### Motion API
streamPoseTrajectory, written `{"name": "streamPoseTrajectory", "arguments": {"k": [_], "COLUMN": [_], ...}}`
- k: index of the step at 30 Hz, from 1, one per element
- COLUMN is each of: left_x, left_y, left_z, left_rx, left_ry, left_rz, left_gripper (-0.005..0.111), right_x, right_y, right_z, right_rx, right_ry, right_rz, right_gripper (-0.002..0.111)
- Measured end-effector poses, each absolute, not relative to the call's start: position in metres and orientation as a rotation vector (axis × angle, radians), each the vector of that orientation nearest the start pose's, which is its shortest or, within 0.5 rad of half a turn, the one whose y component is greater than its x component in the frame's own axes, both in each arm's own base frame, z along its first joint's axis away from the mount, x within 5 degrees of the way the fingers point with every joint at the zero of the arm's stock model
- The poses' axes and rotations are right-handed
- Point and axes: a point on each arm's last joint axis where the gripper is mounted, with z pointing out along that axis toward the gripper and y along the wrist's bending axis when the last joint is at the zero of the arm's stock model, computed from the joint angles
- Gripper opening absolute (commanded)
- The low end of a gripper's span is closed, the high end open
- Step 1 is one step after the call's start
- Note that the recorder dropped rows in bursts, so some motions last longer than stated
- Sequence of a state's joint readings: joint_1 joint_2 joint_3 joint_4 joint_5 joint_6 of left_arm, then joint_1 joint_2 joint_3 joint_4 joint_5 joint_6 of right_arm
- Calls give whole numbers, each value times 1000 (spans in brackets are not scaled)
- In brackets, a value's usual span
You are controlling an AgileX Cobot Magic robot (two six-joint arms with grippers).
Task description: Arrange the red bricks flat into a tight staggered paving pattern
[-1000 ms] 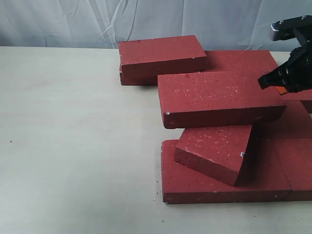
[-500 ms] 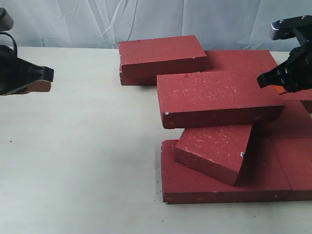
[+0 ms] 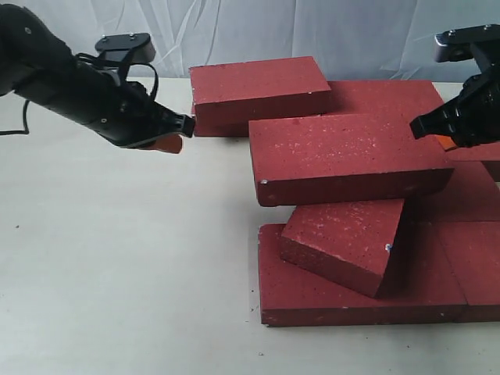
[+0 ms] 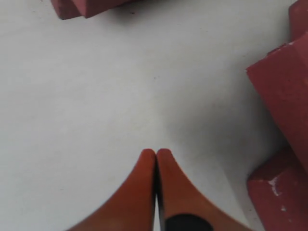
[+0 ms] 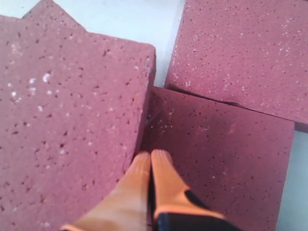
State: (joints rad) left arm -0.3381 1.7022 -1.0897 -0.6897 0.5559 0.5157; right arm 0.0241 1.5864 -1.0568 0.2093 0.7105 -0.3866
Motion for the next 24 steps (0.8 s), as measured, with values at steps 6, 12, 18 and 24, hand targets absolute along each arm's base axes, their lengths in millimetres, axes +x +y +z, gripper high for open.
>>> {"name": "streamPoseTrajectory", "arguments": {"k": [6, 12, 18, 24], "left_x": [320, 318, 316, 312], "left_y": [-179, -199, -208, -217], "left_z": [219, 222, 210, 210], "left_rx": [523, 571, 589, 616], "left_ry": [2525, 2506, 2537, 2533], "left_rz": [-677, -714, -727, -742], "left_gripper": [0, 0, 0, 0], "right_x": [316, 316, 316, 314], "right_y": [20, 24, 24, 26], "right_z": [235, 236, 236, 235], "right_rx": [-374, -327, -325, -311], "right_ry": [2673, 2674, 2678, 2693], "right_rz": [128, 191, 197, 230], "right_gripper": [-1, -1, -1, -1]}}
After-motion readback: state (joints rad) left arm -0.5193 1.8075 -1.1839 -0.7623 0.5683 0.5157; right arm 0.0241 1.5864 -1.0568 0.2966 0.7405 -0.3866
